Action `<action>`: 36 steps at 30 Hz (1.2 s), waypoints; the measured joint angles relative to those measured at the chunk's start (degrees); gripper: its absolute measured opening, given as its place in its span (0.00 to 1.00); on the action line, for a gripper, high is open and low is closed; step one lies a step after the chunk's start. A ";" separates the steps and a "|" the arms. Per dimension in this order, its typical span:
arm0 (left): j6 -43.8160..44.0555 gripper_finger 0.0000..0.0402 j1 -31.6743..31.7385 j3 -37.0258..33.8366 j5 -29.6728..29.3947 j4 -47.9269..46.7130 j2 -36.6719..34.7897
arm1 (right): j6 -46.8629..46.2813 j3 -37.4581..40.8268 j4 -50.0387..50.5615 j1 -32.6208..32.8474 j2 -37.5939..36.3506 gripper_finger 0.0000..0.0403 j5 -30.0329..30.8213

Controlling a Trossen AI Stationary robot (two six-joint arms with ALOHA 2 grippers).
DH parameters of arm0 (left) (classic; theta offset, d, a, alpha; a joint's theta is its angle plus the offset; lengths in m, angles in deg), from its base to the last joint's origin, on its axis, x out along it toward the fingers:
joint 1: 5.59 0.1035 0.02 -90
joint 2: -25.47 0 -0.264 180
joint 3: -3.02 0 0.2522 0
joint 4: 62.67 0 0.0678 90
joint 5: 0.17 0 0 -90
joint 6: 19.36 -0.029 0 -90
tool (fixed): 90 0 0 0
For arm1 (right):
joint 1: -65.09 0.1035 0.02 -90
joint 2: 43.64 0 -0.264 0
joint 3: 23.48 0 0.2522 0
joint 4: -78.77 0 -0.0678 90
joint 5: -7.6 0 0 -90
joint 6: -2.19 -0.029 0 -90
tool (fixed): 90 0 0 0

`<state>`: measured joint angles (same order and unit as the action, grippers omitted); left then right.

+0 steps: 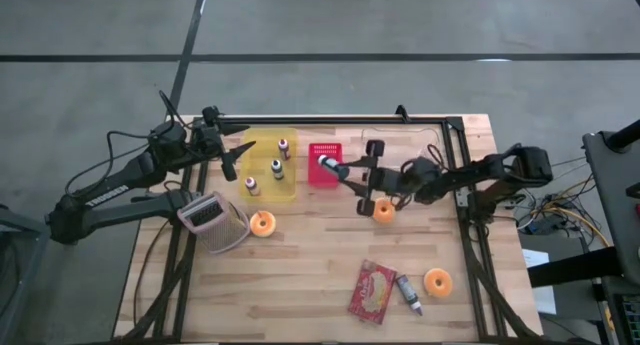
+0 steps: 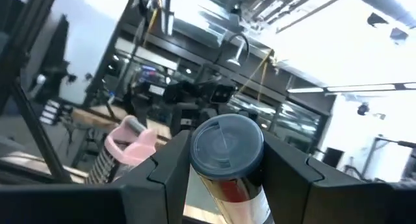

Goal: Pick & Place Food Item
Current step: Put the black food coloring bottle into the yellow bin

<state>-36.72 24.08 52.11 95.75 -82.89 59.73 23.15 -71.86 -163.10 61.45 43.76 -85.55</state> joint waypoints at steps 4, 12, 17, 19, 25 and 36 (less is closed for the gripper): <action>0.00 0.51 0.00 0.00 0.00 0.00 0.00 | -1.94 -0.87 -0.47 -3.10 0.90 0.37 -7.68; 0.00 0.51 0.04 0.00 -0.01 -0.04 0.02 | -0.58 -5.98 -4.41 -7.20 7.10 0.38 -11.30; -0.48 0.51 0.04 0.00 -0.01 -0.47 0.07 | -2.57 -10.82 -4.71 -10.05 11.40 0.38 -12.36; -0.48 0.52 0.04 0.00 -0.01 -0.45 0.07 | -4.11 -12.50 -5.66 -11.21 12.60 0.38 -14.74; -1.86 0.52 0.02 0.00 -0.02 -0.52 0.07 | -8.70 -16.01 -14.36 -13.31 16.13 0.37 -22.99; -1.97 0.52 0.00 -0.01 0.18 -0.38 0.07 | -12.00 -18.53 -14.39 -14.35 17.98 0.37 -28.08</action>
<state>-38.69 24.08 52.10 95.93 -83.26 59.80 11.15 -90.39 -177.49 47.10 61.74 -113.63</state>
